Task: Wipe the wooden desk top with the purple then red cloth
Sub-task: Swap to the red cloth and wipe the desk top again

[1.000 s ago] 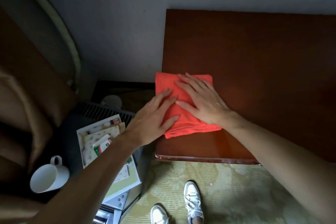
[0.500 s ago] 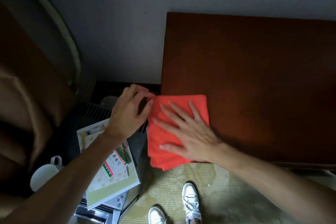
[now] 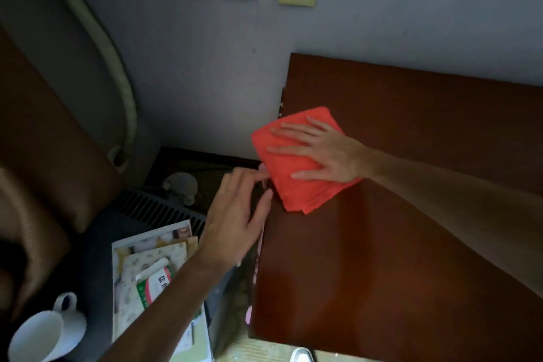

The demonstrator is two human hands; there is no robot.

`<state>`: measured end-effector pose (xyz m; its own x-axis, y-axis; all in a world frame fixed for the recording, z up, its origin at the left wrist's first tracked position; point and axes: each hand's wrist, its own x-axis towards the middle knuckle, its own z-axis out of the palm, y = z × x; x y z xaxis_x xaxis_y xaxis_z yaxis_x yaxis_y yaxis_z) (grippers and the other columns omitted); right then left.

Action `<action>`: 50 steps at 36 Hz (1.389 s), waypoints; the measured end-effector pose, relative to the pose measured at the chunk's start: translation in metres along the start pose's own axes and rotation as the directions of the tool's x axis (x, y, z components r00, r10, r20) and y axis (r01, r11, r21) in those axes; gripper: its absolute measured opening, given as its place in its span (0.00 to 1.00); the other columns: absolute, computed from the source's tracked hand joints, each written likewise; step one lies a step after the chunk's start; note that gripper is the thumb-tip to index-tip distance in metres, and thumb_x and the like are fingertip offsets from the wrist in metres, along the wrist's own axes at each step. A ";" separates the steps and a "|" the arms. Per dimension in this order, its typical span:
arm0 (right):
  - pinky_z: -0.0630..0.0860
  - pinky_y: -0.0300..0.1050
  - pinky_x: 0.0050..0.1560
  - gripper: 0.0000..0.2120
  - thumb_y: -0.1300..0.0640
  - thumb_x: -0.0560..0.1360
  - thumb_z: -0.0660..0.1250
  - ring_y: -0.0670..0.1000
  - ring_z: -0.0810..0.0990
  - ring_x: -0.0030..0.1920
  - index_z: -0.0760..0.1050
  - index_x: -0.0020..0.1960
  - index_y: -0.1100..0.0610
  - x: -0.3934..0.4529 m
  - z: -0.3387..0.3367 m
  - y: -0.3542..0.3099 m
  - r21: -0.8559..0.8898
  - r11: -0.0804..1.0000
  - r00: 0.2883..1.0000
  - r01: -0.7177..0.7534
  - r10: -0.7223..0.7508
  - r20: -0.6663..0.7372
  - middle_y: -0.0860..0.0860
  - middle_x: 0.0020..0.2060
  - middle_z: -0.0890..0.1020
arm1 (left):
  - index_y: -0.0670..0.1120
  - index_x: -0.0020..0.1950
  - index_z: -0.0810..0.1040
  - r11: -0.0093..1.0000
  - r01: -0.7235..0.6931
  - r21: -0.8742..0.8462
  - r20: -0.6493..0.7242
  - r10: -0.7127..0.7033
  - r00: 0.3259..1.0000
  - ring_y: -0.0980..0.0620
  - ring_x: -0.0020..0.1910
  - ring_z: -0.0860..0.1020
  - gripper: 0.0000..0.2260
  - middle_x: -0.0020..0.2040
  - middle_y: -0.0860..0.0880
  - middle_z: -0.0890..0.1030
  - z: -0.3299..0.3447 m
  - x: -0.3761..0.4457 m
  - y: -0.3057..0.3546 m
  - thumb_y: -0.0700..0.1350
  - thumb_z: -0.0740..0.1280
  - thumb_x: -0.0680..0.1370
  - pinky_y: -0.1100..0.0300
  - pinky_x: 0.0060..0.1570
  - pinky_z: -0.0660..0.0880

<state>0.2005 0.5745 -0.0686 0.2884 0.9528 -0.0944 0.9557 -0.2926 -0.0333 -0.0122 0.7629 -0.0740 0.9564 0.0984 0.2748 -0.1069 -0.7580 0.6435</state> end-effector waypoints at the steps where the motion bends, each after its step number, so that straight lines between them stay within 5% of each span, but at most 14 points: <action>1: 0.49 0.64 0.80 0.33 0.30 0.81 0.50 0.50 0.47 0.84 0.54 0.83 0.40 0.010 -0.001 0.018 -0.007 0.999 0.999 -0.040 0.040 -0.007 0.48 0.84 0.52 | 0.45 0.66 0.76 1.000 -0.006 0.014 0.025 0.006 1.000 0.49 0.57 0.73 0.14 0.60 0.49 0.75 0.005 0.001 -0.001 0.50 0.61 0.84 0.57 0.61 0.69; 10: 0.47 0.59 0.80 0.36 0.28 0.78 0.46 0.50 0.53 0.83 0.54 0.82 0.39 0.067 -0.010 0.129 0.112 0.945 0.947 -0.306 0.315 -0.069 0.46 0.84 0.54 | 0.49 0.75 0.70 0.998 0.013 0.059 0.128 -0.021 0.992 0.52 0.76 0.64 0.20 0.75 0.50 0.67 0.054 0.020 0.020 0.54 0.56 0.85 0.57 0.74 0.62; 17: 0.51 0.60 0.81 0.40 0.23 0.73 0.43 0.52 0.56 0.82 0.55 0.82 0.38 0.091 -0.019 0.171 0.168 0.891 0.892 -0.422 0.442 -0.098 0.47 0.83 0.58 | 0.51 0.75 0.69 0.985 0.011 0.172 0.117 -0.031 0.993 0.54 0.77 0.63 0.19 0.74 0.51 0.67 0.069 0.020 0.017 0.52 0.55 0.85 0.59 0.76 0.57; 25: 0.44 0.65 0.80 0.33 0.29 0.81 0.48 0.51 0.47 0.84 0.50 0.83 0.39 0.073 -0.008 0.140 0.195 0.782 0.786 -0.592 0.614 -0.075 0.47 0.84 0.50 | 0.49 0.74 0.70 0.981 0.005 0.192 0.106 -0.026 0.994 0.52 0.75 0.64 0.18 0.72 0.49 0.69 0.067 0.022 0.017 0.51 0.55 0.85 0.59 0.73 0.59; 31: 0.41 0.66 0.79 0.33 0.31 0.82 0.49 0.51 0.44 0.84 0.50 0.83 0.41 0.003 0.002 0.050 0.244 0.694 0.708 -0.677 0.705 -0.042 0.48 0.84 0.48 | 0.46 0.74 0.71 0.982 0.004 0.188 0.069 -0.017 0.997 0.47 0.67 0.71 0.20 0.70 0.46 0.70 0.063 0.026 0.020 0.52 0.55 0.85 0.52 0.67 0.69; 36: 0.45 0.67 0.80 0.38 0.26 0.76 0.41 0.51 0.45 0.84 0.49 0.83 0.39 -0.083 0.022 -0.065 0.199 0.761 0.768 -0.618 0.638 -0.054 0.46 0.84 0.48 | 0.45 0.75 0.70 0.971 -0.088 0.223 0.076 0.073 0.995 0.47 0.64 0.72 0.20 0.69 0.46 0.70 0.059 0.012 0.030 0.53 0.57 0.85 0.50 0.62 0.71; 42: 0.51 0.68 0.79 0.35 0.28 0.81 0.47 0.51 0.45 0.84 0.51 0.84 0.41 -0.179 0.032 -0.179 0.152 0.883 0.887 -0.443 0.457 -0.067 0.48 0.84 0.49 | 0.47 0.74 0.71 0.982 -0.098 0.164 0.120 0.078 0.990 0.48 0.65 0.73 0.21 0.68 0.48 0.71 0.056 -0.013 0.044 0.55 0.55 0.85 0.52 0.61 0.70; 50: 0.47 0.64 0.81 0.33 0.29 0.81 0.54 0.47 0.43 0.83 0.51 0.82 0.35 -0.210 0.025 -0.137 0.103 0.988 0.994 -0.111 0.108 0.035 0.43 0.84 0.46 | 0.48 0.72 0.73 0.971 -0.100 0.218 0.183 0.060 0.981 0.48 0.64 0.74 0.20 0.66 0.49 0.73 0.062 -0.025 0.064 0.54 0.54 0.85 0.53 0.64 0.67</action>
<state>0.0071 0.4127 -0.0692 0.3877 0.9123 -0.1319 0.9065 -0.4033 -0.1251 -0.0256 0.6720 -0.0844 0.9818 -0.0672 0.1776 -0.1405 -0.8863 0.4413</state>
